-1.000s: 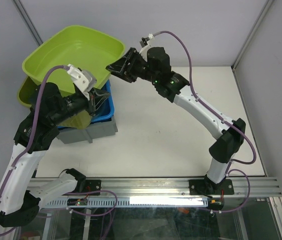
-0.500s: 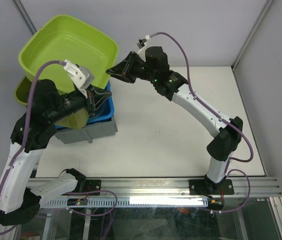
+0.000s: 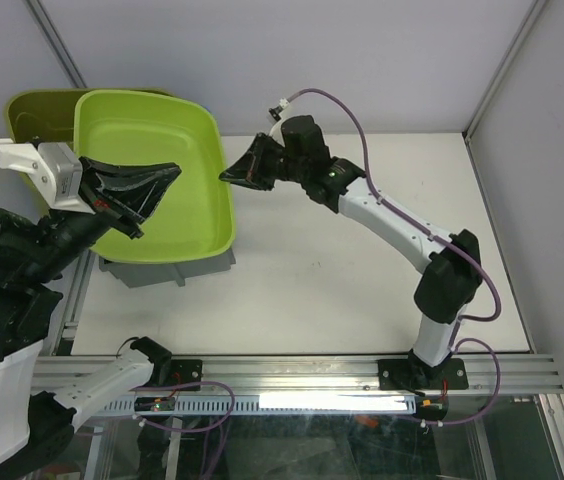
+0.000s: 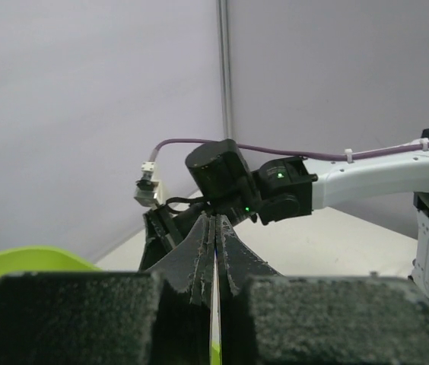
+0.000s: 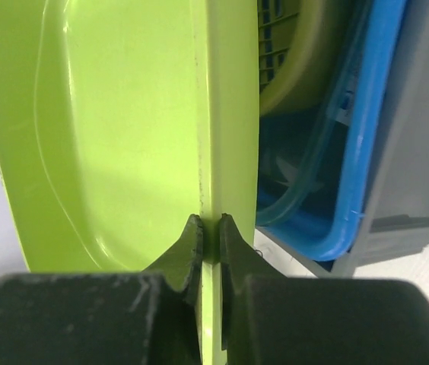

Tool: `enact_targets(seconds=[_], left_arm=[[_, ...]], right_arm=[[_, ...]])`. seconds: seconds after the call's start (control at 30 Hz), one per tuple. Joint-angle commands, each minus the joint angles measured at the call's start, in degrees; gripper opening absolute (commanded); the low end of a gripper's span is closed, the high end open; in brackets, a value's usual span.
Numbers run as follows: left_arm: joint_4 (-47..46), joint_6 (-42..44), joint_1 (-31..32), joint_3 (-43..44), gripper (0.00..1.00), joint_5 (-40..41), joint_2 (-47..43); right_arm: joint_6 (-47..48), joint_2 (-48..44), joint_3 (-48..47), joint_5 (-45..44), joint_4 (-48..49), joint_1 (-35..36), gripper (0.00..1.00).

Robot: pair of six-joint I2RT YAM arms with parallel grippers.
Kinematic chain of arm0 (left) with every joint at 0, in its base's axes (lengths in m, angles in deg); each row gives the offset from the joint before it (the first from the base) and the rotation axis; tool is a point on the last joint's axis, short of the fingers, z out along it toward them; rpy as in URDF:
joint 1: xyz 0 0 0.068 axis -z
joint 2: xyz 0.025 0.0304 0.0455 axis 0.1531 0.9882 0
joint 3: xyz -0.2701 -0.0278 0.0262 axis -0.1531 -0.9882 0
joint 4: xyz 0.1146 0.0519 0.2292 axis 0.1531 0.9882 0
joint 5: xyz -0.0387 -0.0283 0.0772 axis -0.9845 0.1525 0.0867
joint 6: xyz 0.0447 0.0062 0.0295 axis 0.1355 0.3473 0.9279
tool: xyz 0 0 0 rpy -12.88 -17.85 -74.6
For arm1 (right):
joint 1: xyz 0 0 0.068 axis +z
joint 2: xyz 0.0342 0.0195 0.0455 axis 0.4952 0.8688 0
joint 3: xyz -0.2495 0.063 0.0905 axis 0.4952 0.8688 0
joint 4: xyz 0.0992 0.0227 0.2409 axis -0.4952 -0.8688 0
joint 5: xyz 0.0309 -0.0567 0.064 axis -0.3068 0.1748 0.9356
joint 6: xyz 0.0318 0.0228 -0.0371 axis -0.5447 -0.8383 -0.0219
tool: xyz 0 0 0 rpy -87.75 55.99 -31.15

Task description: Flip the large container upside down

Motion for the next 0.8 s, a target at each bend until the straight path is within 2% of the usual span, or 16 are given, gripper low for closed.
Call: enact_targets(seconds=[0.0,0.17,0.3,0.57,0.77], left_arm=[[-2.1,-2.6,0.1,-0.3,0.00,3.0,0.8],[-2.6,-2.9,0.1,-1.6,0.00,3.2,0.9],[-2.6,-2.8,0.1,-2.1,0.00,3.5,1.2],[-2.8,-3.2,0.1,-3.4,0.00,4.1,1.7],[-3.6,-4.2,0.1,-4.9,0.00,3.0,2.8]], right_arm=[[0.4,-8.2,5.8,-3.4,4.9,-1.8,0.00],[-1.7,-15.4,15.5,-3.8,10.5,-5.6,0.00],[0.0,-20.0,18.4,-5.4,8.9,-8.1,0.00],[8.3,-31.3,23.4,-10.7,-0.3,-15.4,0.00],[14.0,-39.6,29.7,-13.5,-8.4,-24.1,0.00]])
